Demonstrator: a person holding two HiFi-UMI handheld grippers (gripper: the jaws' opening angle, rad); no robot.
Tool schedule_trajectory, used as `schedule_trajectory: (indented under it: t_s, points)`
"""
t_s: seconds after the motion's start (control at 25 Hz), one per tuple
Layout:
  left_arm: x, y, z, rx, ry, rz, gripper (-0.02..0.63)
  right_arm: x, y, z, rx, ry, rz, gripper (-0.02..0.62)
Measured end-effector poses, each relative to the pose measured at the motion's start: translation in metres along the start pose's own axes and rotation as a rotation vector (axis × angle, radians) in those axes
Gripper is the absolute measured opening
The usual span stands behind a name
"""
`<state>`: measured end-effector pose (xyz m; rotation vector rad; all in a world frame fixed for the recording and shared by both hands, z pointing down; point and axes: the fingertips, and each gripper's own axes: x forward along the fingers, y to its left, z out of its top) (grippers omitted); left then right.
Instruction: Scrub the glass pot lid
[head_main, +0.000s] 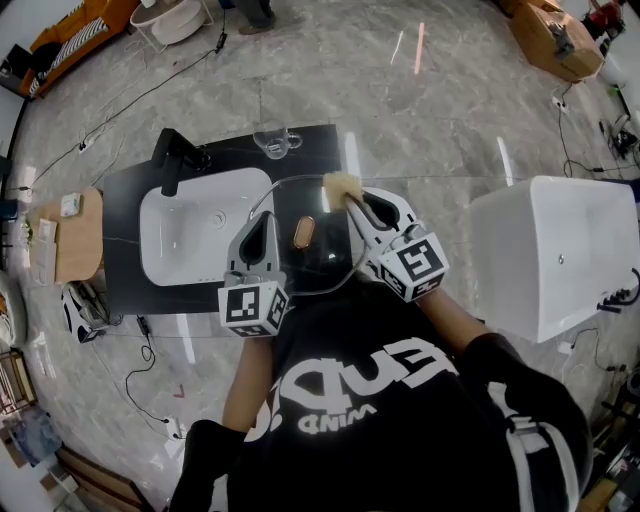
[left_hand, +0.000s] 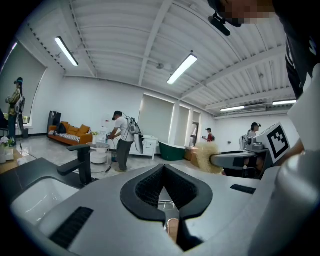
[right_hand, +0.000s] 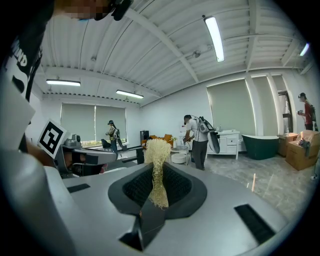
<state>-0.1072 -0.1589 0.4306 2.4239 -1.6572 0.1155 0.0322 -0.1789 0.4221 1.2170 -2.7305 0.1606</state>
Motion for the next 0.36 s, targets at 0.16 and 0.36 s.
schedule_trajectory:
  t_s: [0.16, 0.36]
  points:
    - [0.0022, 0.0009, 0.0001, 0.003, 0.007, -0.004, 0.014, 0.0019, -0.0042, 0.0011, -0.011, 0.009, 0.010, 0.048]
    - [0.0033, 0.0030, -0.0018, -0.003, 0.008, -0.004, 0.014, 0.0063, -0.0030, 0.0028, -0.030, 0.012, 0.038, 0.048]
